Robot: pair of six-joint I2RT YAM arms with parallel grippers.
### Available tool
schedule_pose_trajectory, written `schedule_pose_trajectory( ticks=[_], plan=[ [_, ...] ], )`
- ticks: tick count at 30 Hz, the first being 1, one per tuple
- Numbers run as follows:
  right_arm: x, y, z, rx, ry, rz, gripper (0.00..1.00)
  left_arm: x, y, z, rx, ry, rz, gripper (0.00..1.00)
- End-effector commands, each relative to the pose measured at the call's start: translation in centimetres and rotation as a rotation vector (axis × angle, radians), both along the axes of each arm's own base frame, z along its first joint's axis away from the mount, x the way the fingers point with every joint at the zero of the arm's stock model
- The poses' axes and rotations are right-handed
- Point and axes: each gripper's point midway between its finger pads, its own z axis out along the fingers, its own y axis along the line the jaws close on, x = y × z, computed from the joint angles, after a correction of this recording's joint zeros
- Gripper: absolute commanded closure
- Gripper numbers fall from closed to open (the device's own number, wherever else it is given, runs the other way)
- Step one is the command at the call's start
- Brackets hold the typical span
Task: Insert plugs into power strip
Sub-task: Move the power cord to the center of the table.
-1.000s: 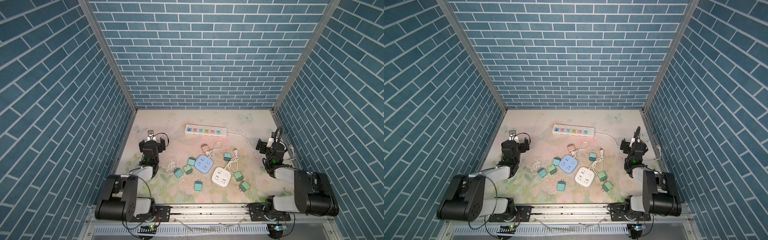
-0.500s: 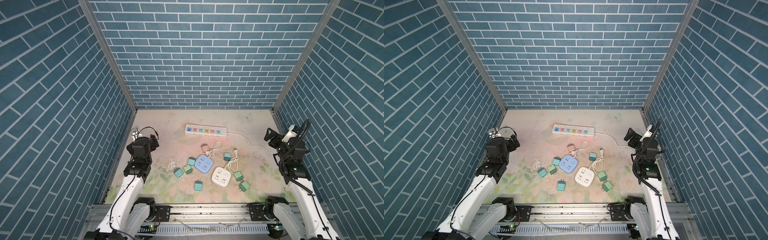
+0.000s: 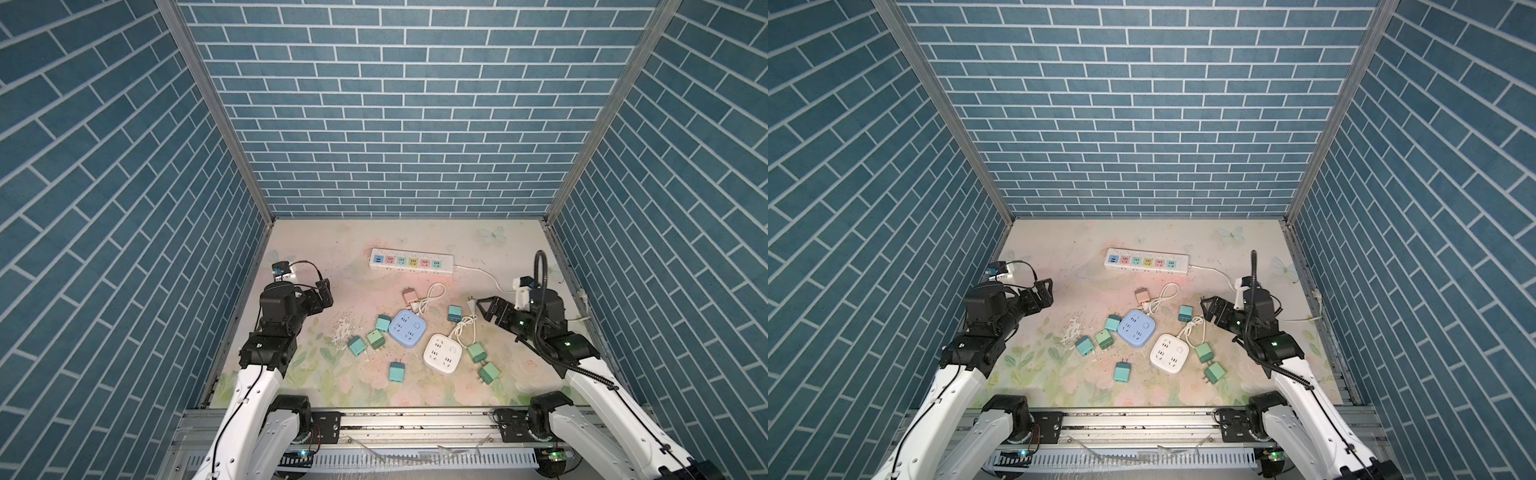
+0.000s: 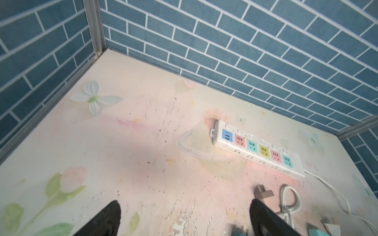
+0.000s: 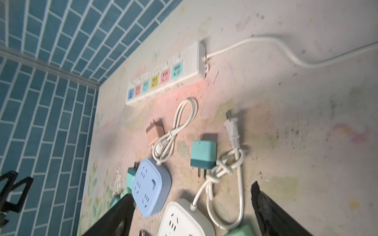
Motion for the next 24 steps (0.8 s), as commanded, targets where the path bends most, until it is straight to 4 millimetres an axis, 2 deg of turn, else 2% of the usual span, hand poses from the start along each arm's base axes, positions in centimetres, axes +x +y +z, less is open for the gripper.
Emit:
schedule_pose_trajectory(
  ticks=[1,3,7,10,16,24],
  plan=[
    [-0.9,-0.4,-1.8,-0.088,0.069,-0.059,0.15,-1.9,-0.9,-2.8,-0.032,0.086,-0.046,0.0],
    [-1.2,-0.1,-2.6,-0.123,0.081,-0.06,0.19,-2.7,-0.7,-3.7,-0.028,0.101,-0.039,0.0],
    [-1.8,1.2,-3.3,-0.148,0.084,-0.027,0.21,-3.7,0.1,-5.0,-0.009,0.096,-0.003,0.0],
    [-2.0,2.4,-3.9,-0.171,0.099,-0.003,0.22,-4.5,1.4,-6.2,0.018,0.122,0.065,0.0],
    [-2.0,5.4,-5.2,-0.185,0.138,0.064,0.26,-5.0,0.1,-7.0,-0.043,0.092,0.014,0.01],
    [-1.2,7.1,-5.6,-0.284,0.137,0.072,0.3,-5.2,-0.2,-6.6,-0.058,0.052,-0.004,0.0]
  ],
)
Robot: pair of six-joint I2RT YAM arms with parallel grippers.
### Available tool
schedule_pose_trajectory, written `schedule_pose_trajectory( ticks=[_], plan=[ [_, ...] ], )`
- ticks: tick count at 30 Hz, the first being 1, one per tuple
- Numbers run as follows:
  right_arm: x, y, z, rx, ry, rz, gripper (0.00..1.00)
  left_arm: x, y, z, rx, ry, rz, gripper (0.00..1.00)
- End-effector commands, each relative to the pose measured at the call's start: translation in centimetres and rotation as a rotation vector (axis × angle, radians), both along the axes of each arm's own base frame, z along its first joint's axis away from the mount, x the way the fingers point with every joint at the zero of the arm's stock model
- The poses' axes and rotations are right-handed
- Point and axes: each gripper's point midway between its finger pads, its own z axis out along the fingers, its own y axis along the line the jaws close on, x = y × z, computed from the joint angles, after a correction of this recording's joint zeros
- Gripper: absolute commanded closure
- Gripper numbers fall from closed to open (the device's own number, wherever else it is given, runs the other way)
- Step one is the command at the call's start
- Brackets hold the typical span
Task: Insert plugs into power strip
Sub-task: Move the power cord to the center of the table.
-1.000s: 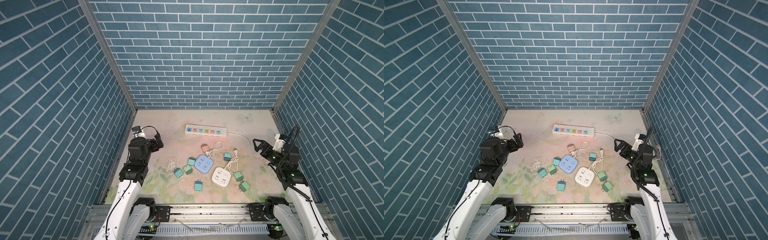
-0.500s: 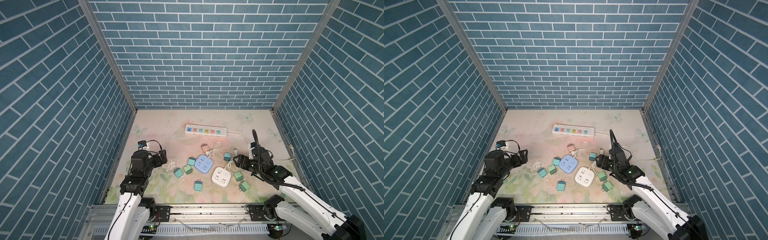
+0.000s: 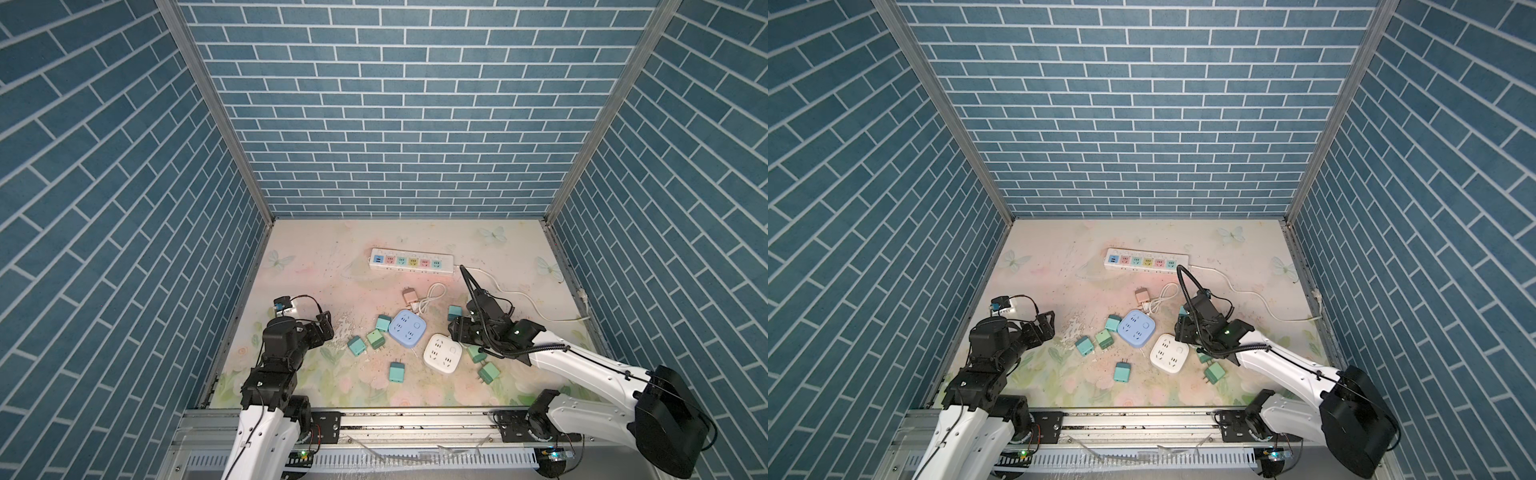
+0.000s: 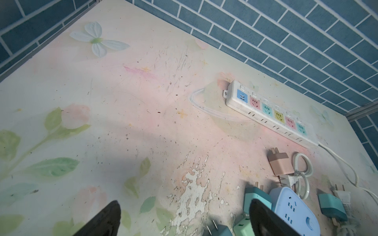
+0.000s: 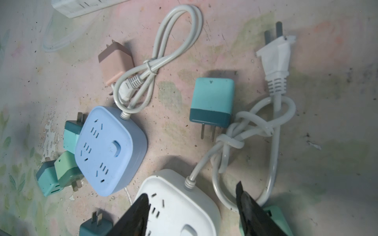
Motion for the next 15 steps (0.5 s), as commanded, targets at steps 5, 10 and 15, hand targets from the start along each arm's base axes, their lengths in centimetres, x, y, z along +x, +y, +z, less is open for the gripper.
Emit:
schedule_pose_trajectory(
  ticks=[5,10,15],
  plan=[
    [1.7,1.0,-0.1,-0.058,-0.008,-0.043,0.32,0.2,-0.6,0.0,-0.016,-0.01,-0.029,0.0],
    [2.3,1.5,-1.0,-0.106,0.009,-0.029,0.32,0.2,-0.6,0.0,-0.016,-0.009,-0.029,0.0],
    [2.7,0.1,-1.4,-0.202,0.01,-0.056,0.33,0.3,-0.6,-0.3,-0.016,0.005,-0.029,0.0]
  ],
)
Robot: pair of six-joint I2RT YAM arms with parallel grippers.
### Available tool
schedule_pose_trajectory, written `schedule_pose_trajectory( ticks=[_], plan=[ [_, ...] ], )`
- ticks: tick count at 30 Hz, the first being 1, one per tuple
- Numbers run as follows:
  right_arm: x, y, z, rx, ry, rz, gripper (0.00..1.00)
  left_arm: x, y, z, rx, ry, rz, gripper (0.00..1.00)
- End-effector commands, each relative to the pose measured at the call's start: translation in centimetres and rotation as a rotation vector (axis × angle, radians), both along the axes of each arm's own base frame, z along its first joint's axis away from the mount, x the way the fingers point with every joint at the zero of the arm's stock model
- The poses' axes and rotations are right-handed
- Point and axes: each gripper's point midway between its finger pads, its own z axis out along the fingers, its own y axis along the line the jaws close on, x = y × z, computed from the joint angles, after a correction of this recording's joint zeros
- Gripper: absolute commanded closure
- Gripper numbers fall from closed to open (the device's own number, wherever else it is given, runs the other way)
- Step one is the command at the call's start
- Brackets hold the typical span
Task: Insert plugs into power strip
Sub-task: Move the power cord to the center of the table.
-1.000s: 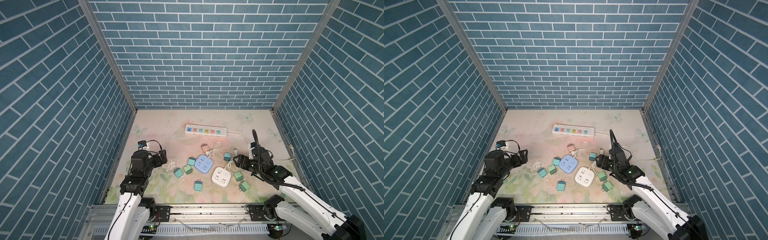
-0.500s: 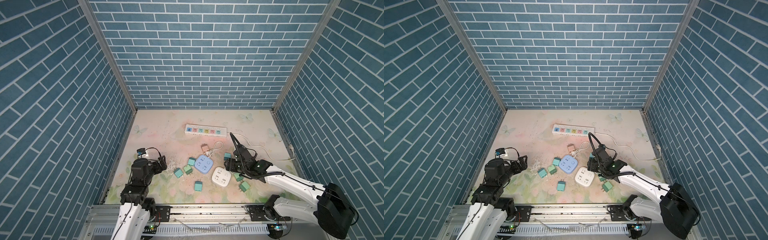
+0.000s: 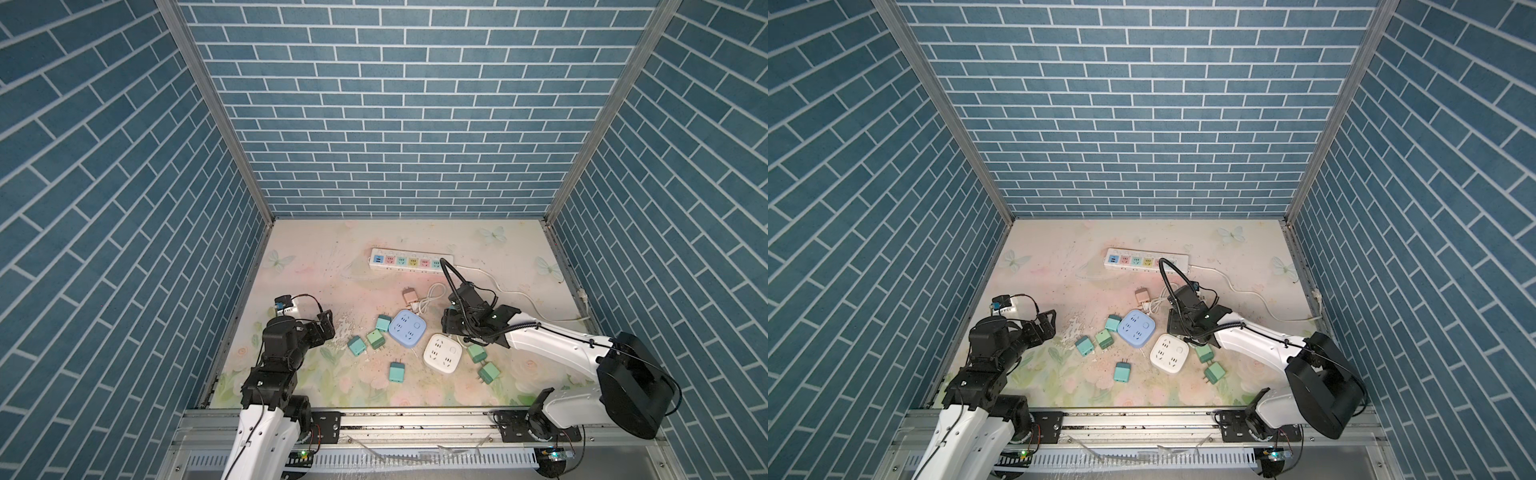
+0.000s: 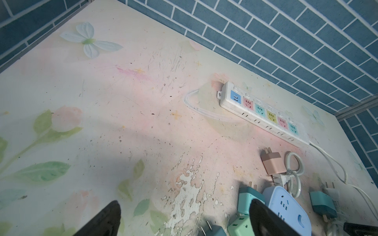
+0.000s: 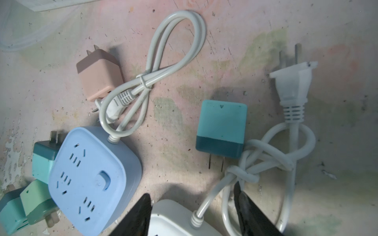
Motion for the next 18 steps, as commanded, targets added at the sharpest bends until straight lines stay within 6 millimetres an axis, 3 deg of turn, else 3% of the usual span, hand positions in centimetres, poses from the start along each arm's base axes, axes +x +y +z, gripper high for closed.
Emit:
schedule_pose_trajectory(
  ticks=[1,4,9,18],
  plan=[
    [0.4,-1.9,0.3,-0.103,-0.026,-0.046,0.33,0.1,-0.2,-0.4,-0.002,0.013,-0.008,0.0],
    [0.4,-3.6,0.6,-0.167,-0.048,-0.082,0.33,0.1,-0.2,-0.5,-0.001,0.016,-0.008,0.01],
    [0.1,-4.6,0.1,-0.204,-0.036,-0.095,0.34,0.1,-0.1,-0.4,-0.001,0.014,-0.003,0.0],
    [0.1,-1.8,-2.1,-0.106,0.036,-0.026,0.29,0.1,-0.1,-0.4,-0.002,0.013,-0.002,0.0]
  ],
)
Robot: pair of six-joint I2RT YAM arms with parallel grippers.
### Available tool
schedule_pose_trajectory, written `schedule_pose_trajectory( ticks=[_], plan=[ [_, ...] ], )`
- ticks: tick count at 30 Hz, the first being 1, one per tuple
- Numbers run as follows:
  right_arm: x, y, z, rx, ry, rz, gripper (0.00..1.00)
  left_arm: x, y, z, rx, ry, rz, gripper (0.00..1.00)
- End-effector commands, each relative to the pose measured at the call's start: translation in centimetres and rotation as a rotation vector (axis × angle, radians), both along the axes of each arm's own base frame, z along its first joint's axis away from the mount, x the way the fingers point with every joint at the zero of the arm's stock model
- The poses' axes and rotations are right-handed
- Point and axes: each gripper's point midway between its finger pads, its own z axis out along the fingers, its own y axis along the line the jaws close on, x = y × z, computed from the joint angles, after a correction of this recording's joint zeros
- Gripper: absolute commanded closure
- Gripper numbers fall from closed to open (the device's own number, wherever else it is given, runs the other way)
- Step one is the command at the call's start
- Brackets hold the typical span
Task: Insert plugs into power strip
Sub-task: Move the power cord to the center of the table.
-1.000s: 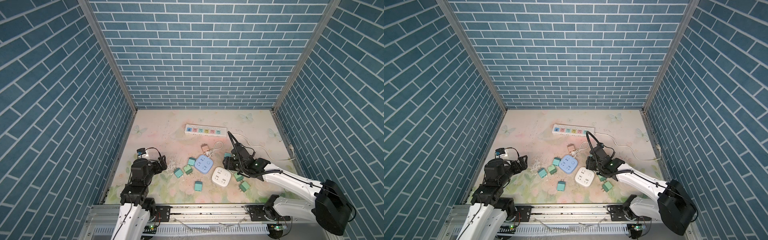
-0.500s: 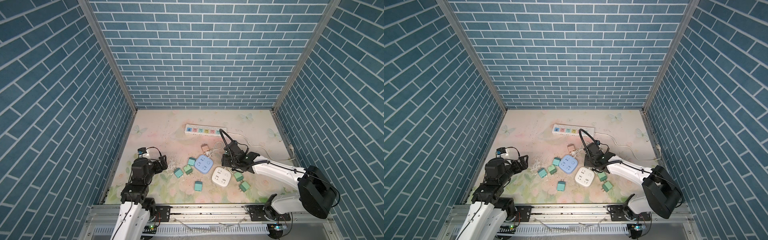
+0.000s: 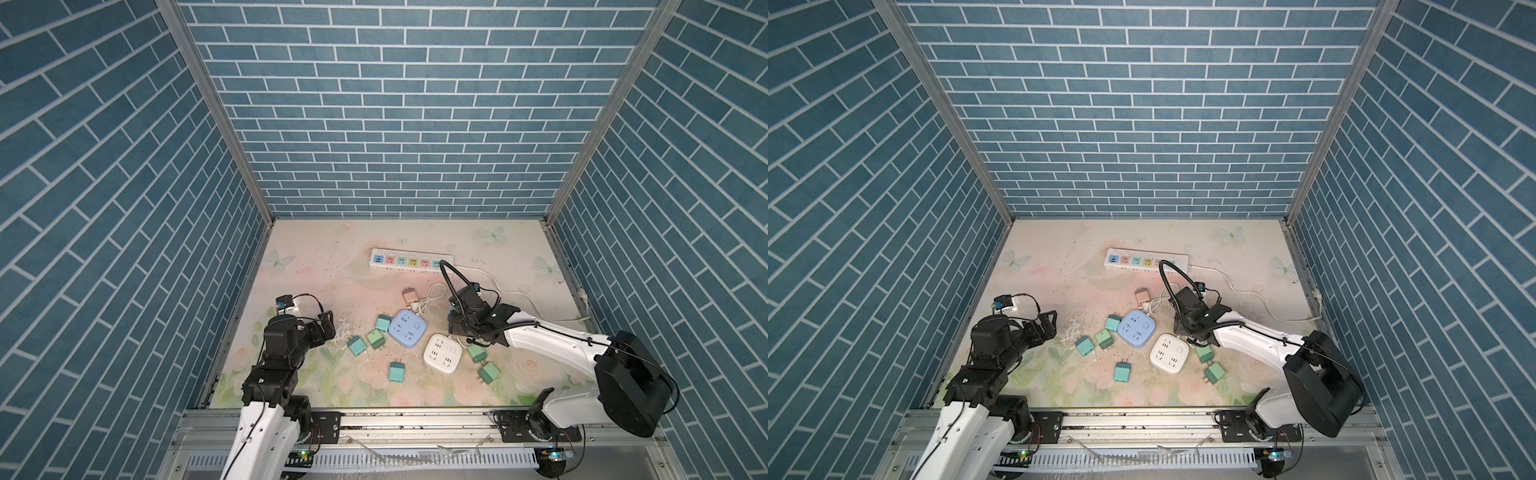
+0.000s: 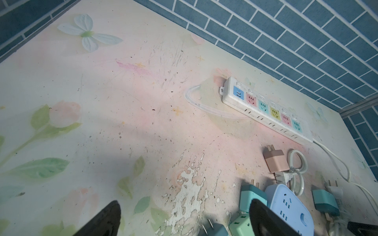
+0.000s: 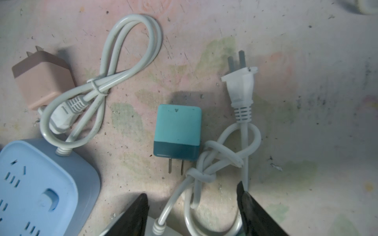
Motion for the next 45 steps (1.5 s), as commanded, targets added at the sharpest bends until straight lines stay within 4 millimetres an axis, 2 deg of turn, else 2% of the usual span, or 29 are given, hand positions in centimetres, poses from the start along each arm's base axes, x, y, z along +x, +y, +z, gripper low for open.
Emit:
schedule_pose_trajectory(
  ticks=[1,5,9,10,15,18,21,31,39,45],
  plan=[
    [-0.1,0.9,-1.3,0.014,0.046,0.022,0.29,0.0,0.0,0.1,0.002,-0.008,0.0,0.0],
    [-0.3,1.4,-2.4,0.018,0.075,0.033,0.32,0.0,0.0,0.0,0.003,-0.005,0.001,0.0],
    [-0.4,0.7,-2.9,-0.018,0.081,0.029,0.36,0.0,0.0,0.0,0.002,-0.006,0.002,0.0],
    [-0.5,0.5,-3.0,-0.03,0.083,0.03,0.4,0.0,0.0,0.0,0.003,-0.005,0.001,0.0],
    [-0.9,-0.9,-3.3,-0.123,0.11,0.047,0.7,0.0,0.0,0.0,0.002,-0.006,0.003,0.0],
    [-1.3,-1.0,-3.4,-0.131,0.122,0.073,0.79,0.0,0.0,0.0,0.002,-0.005,0.003,0.0],
    [-1.6,-0.8,-3.4,-0.119,0.138,0.111,0.84,0.0,0.0,0.0,0.001,-0.005,0.003,0.0],
    [-1.9,0.3,-3.3,-0.081,0.165,0.182,0.91,0.0,0.0,0.0,0.002,-0.005,0.003,0.0],
    [-1.8,4.0,-2.5,0.082,0.147,0.279,0.88,0.0,0.1,0.0,0.001,-0.006,0.004,0.0],
    [-1.6,5.2,-2.8,0.102,0.159,0.317,0.88,0.0,0.0,0.0,0.001,-0.004,0.003,0.01]
  ],
)
